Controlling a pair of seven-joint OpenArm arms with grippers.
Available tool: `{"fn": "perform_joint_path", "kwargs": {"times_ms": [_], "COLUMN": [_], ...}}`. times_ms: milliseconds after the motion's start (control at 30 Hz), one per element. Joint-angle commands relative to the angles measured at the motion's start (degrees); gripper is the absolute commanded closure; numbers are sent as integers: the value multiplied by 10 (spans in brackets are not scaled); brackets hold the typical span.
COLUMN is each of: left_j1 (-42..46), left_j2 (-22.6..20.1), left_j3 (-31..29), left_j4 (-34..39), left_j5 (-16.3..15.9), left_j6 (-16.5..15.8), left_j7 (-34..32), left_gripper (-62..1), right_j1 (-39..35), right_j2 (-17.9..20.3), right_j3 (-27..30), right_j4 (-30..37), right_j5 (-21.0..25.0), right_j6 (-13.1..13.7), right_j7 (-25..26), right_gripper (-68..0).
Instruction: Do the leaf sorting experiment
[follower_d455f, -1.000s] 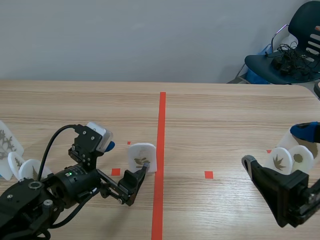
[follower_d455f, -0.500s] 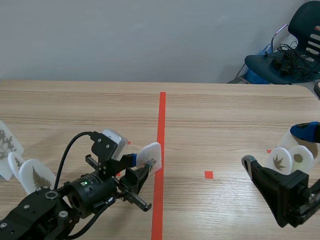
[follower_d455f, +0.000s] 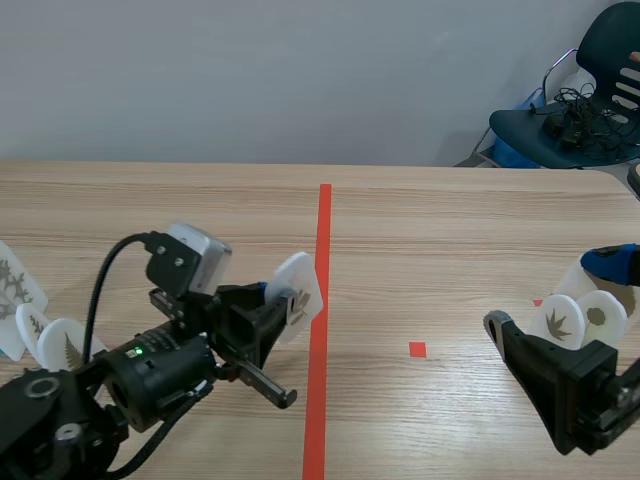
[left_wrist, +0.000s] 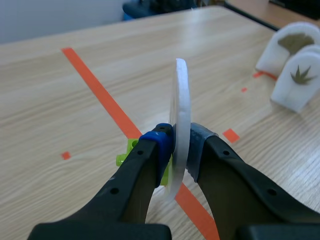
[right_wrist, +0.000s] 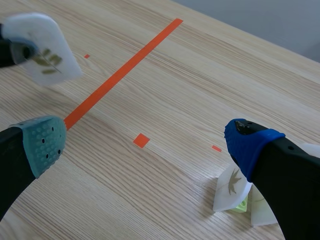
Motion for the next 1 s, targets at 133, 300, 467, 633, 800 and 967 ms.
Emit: {"fn": "perform_joint_path", "kwargs": {"times_ms": [133, 300, 467, 633, 800, 967], "left_j1": [88, 144, 153, 134, 123, 120], "left_j2": [-1, 14, 24, 17, -9, -27], "left_j3": [-67, -121, -175, -206, -228, -239], "left_j4": [28, 28, 26, -2, -51, -55], "left_j5": [-63, -63, -63, -64, -73, -72], "left_j6": [1, 28, 45, 112, 121, 118], "left_j7": [-2, -27, -35, -38, -58, -71], "left_gripper": [-40, -41, -41, -41, -41, -85], "right_j1": [6, 6, 7, 7, 7, 7], "right_j2": [6, 6, 6, 6, 6, 6], "right_j3": [4, 4, 4, 4, 4, 4], "right_j4": [8, 8, 8, 8, 8, 8], "right_j5": [4, 4, 4, 5, 5, 5], "right_j6": [-2, -2, -2, -2, -2, -2], "right_j7": [8, 7, 7, 7, 7, 7], "right_gripper": [-679, -679, -679, -679, -679, -679]}}
